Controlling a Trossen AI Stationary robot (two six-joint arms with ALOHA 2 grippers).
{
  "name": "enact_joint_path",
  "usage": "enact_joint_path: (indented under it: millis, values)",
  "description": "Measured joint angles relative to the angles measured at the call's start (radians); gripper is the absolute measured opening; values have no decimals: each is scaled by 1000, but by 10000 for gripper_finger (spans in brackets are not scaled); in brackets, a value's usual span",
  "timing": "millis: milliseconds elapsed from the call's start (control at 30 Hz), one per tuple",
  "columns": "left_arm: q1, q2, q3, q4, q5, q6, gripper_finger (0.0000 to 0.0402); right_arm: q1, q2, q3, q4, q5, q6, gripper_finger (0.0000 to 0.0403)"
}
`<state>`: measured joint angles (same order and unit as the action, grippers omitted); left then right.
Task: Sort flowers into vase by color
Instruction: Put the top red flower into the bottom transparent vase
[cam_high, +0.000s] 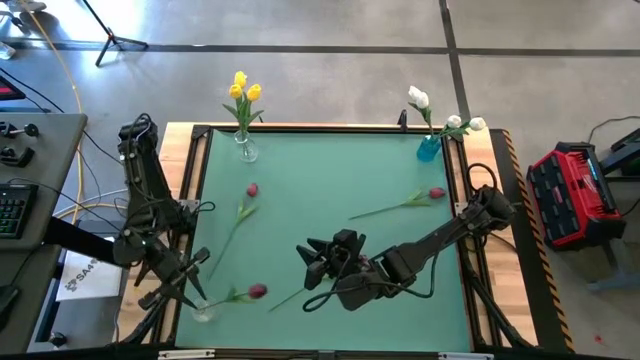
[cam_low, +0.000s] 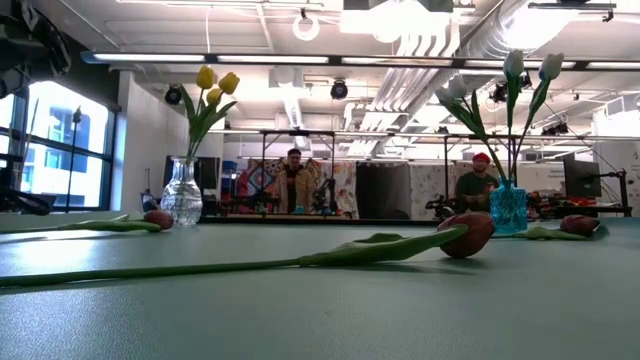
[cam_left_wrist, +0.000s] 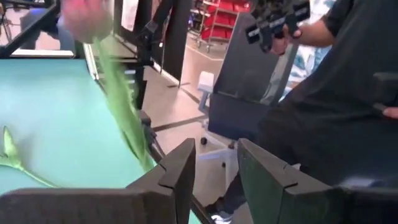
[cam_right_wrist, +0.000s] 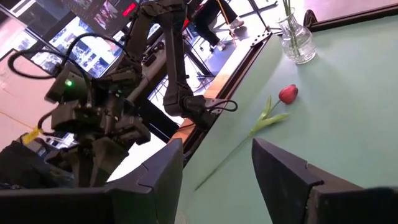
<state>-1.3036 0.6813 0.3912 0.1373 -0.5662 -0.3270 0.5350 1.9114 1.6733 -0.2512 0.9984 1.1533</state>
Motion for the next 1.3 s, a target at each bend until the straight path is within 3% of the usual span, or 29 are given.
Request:
enact_joint_path:
  millis: [333, 567, 633, 700, 767, 867, 1000, 1167, 1300]
  values:
    - [-70, -155, 0, -139, -143, -13, 105, 0, 0, 0, 0, 0, -4, 181]
    - [-101, -212, 0, -156, -164, -60, 96, 0, -10, 1, -1, 7, 40, 181]
    - [-101, -221, 0, -157, -172, -102, 96, 0, -20, 10, -11, -41, 97, 181]
    - [-100, -228, 0, -156, -218, -147, 96, -5, -23, 16, -8, -160, 153, 177]
    - [-100, -239, 0, -157, -279, -171, 96, -11, 16, 19, -4, -277, 199, 166]
    - [-99, -267, 0, -156, -334, -154, 96, -11, 108, 12, 1, -368, 295, 141]
    - [-97, -312, 1, -154, -382, -150, 96, -12, 159, 15, 167, -368, 292, 116]
    - [-96, -347, 2, -154, -389, -116, 96, -40, 175, 13, 293, -367, 167, 106]
    - [-96, -349, 2, -138, -389, -115, 96, -62, 172, 36, 413, -463, 91, 106]
